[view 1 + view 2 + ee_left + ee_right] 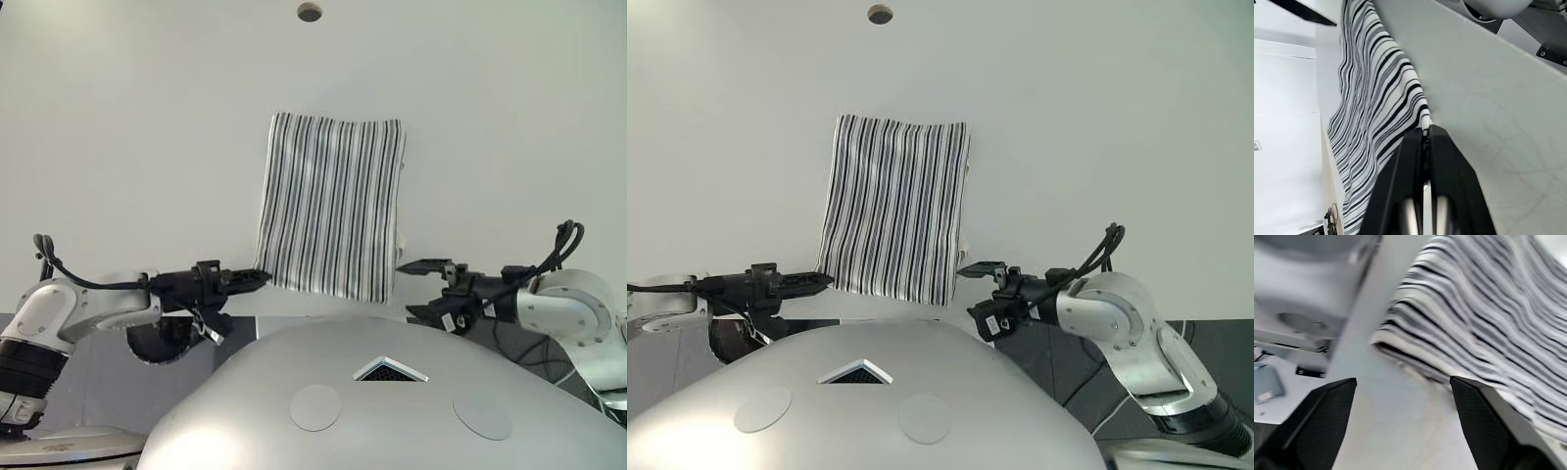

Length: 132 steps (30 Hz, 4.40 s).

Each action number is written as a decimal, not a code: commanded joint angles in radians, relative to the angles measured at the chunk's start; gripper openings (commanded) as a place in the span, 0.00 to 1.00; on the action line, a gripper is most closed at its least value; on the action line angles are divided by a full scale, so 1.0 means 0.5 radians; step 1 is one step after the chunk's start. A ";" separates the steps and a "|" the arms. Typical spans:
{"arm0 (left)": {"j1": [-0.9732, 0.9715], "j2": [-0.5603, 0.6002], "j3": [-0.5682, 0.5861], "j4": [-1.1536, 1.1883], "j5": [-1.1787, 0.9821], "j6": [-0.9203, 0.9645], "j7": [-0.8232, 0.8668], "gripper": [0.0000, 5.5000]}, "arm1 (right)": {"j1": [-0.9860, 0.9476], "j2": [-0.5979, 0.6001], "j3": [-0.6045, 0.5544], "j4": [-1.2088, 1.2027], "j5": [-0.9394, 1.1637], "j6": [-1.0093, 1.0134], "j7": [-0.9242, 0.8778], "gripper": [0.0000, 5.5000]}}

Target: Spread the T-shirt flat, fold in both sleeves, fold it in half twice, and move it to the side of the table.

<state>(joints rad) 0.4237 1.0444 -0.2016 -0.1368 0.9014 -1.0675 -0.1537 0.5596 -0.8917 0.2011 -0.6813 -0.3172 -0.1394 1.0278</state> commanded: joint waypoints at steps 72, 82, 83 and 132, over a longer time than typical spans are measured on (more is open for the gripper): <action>0.441 0.305 0.175 -0.997 -2.420 0.749 -0.930 0.00 | 0.008 -0.179 -0.571 0.112 1.214 -0.150 0.006 0.03; -0.019 -0.212 0.199 -0.682 -2.050 1.129 -0.862 0.00 | -0.634 -0.050 -0.281 0.375 1.145 0.208 -0.002 0.03; -0.087 -0.274 0.188 -0.620 -2.015 1.173 -0.852 0.00 | -0.717 -0.030 -0.237 0.408 1.140 0.244 0.008 0.03; -0.956 -1.406 0.436 0.274 -1.957 1.463 -0.343 0.50 | -1.542 1.027 0.014 1.406 1.271 0.544 0.040 0.45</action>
<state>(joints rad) -0.0538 0.3469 0.0196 -0.0026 -0.1046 -0.3242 -0.3371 -0.2331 -0.3454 0.1546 0.0480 0.3275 0.1490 0.9784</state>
